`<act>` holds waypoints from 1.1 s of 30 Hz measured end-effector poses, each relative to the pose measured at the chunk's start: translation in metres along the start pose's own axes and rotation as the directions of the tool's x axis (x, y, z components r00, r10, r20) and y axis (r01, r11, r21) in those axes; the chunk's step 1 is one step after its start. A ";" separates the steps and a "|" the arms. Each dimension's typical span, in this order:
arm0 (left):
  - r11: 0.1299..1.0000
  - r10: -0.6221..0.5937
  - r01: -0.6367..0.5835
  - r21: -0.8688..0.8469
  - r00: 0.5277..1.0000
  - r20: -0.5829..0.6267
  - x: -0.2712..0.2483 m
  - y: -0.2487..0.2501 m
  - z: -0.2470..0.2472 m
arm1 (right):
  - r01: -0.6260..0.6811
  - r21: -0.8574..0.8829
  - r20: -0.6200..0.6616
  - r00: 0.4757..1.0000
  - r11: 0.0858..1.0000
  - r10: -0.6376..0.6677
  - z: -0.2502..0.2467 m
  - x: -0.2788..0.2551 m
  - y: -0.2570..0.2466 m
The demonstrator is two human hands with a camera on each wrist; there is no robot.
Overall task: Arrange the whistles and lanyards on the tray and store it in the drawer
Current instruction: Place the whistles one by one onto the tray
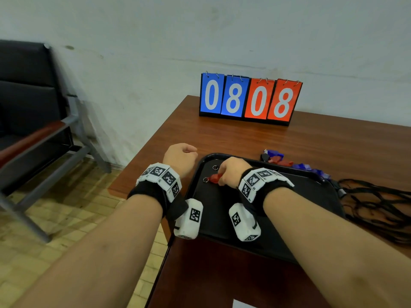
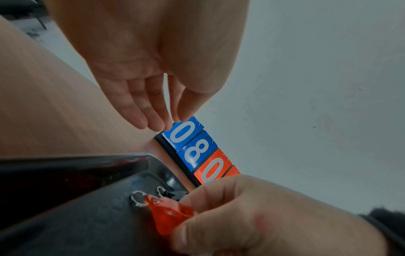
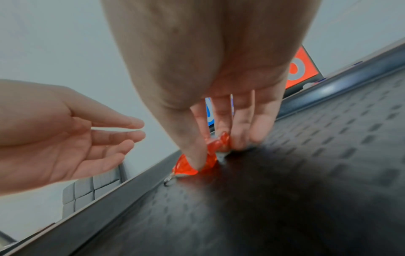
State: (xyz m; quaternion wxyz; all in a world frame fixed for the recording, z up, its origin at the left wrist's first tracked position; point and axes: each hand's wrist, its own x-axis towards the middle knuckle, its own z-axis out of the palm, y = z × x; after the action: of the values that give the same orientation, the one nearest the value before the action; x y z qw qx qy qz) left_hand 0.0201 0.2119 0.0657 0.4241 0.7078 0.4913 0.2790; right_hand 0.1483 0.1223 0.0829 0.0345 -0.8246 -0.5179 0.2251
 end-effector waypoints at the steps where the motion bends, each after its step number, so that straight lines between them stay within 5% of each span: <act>1: 1.000 0.002 -0.002 0.006 1.000 0.000 0.000 0.001 0.001 | -0.013 -0.009 -0.006 1.000 1.000 0.013 -0.001 0.001 0.003; 7: 1.000 0.005 -0.005 0.007 1.000 0.007 0.003 0.002 0.005 | -0.050 0.010 -0.180 0.982 0.999 0.051 0.001 0.003 0.016; 19: 1.000 0.006 -0.006 0.014 1.000 0.007 0.011 -0.005 0.008 | -0.042 0.055 -0.044 0.998 0.998 0.045 -0.007 0.019 0.002; 26: 1.000 0.006 -0.006 0.022 1.000 -0.006 0.012 -0.003 0.005 | -0.021 0.042 -0.210 0.977 0.999 0.029 0.007 0.017 0.005; 33: 1.000 0.005 -0.005 0.028 1.000 0.017 0.007 0.005 0.007 | -0.039 -0.012 -0.064 0.997 0.999 0.038 0.004 0.008 0.010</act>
State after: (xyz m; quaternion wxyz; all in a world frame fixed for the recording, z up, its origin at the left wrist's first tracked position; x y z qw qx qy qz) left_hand 0.0306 0.2150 0.0664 0.4176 0.7172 0.4898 0.2673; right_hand 0.1577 0.1236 0.0737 0.0414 -0.8412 -0.5022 0.1961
